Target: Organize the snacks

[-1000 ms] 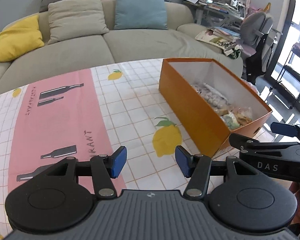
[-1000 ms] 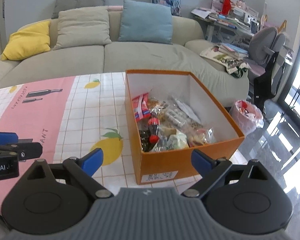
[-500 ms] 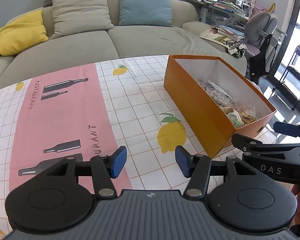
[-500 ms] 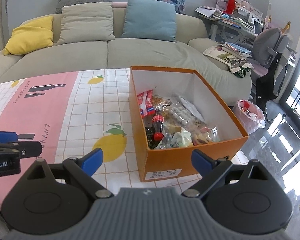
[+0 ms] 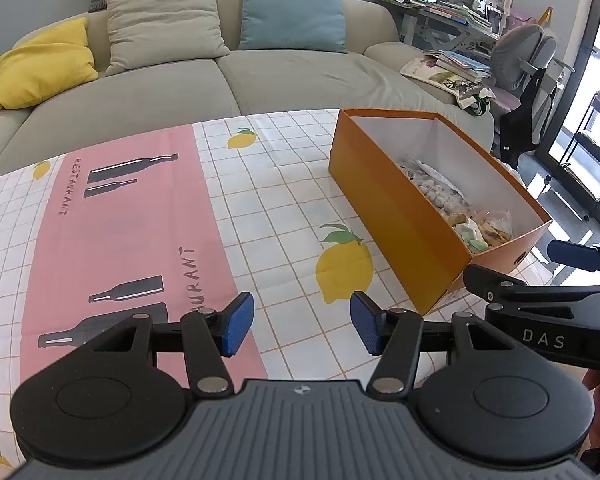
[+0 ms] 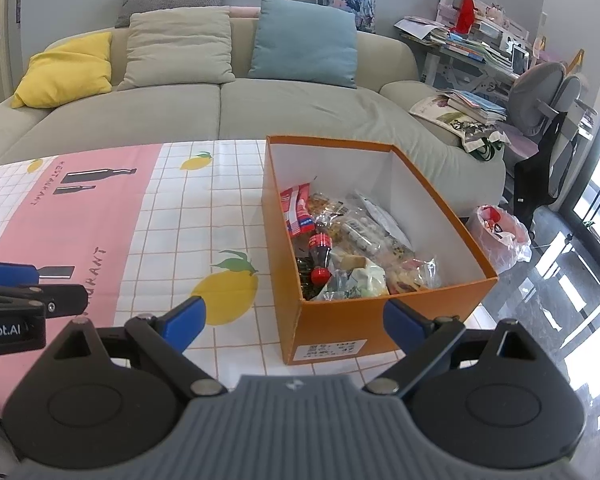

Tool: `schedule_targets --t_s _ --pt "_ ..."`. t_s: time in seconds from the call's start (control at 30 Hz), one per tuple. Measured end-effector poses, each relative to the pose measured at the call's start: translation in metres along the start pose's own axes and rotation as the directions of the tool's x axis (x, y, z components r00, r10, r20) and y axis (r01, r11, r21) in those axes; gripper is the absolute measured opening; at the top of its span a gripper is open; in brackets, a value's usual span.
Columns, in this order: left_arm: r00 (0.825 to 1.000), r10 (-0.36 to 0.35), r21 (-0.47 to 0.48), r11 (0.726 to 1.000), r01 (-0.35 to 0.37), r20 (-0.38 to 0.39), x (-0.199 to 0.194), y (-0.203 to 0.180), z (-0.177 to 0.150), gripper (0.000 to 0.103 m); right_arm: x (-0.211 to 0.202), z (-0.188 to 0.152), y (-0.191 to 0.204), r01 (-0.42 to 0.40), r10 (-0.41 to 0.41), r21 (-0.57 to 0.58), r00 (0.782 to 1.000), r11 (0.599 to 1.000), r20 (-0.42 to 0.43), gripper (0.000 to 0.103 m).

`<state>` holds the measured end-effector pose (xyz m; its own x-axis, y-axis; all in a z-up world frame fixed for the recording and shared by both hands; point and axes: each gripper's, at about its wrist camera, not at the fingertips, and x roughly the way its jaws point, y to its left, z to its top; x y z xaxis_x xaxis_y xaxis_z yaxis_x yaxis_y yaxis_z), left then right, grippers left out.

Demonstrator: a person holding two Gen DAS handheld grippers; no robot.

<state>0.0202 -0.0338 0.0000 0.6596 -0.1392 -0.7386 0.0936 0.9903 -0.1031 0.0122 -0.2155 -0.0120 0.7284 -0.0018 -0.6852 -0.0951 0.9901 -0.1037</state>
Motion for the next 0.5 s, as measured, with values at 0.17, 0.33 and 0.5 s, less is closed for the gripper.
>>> schedule_targets --t_s 0.17,0.33,0.5 --pt "1.000 0.000 0.001 1.000 0.000 -0.001 0.0001 0.0000 0.0002 0.066 0.0000 -0.0001 0.0003 0.000 0.000 0.002 1.000 1.000 0.003 0.093" --pt "1.000 0.001 -0.001 1.000 -0.001 0.001 -0.0003 0.0000 0.0004 0.066 -0.0006 -0.0011 0.0002 -0.004 0.004 0.003 1.000 1.000 0.003 0.094" --pt "1.000 0.002 -0.001 1.000 -0.002 0.001 -0.0006 0.0012 0.0003 0.066 -0.0012 -0.0008 -0.0008 -0.006 0.006 -0.003 1.000 1.000 0.007 0.094"
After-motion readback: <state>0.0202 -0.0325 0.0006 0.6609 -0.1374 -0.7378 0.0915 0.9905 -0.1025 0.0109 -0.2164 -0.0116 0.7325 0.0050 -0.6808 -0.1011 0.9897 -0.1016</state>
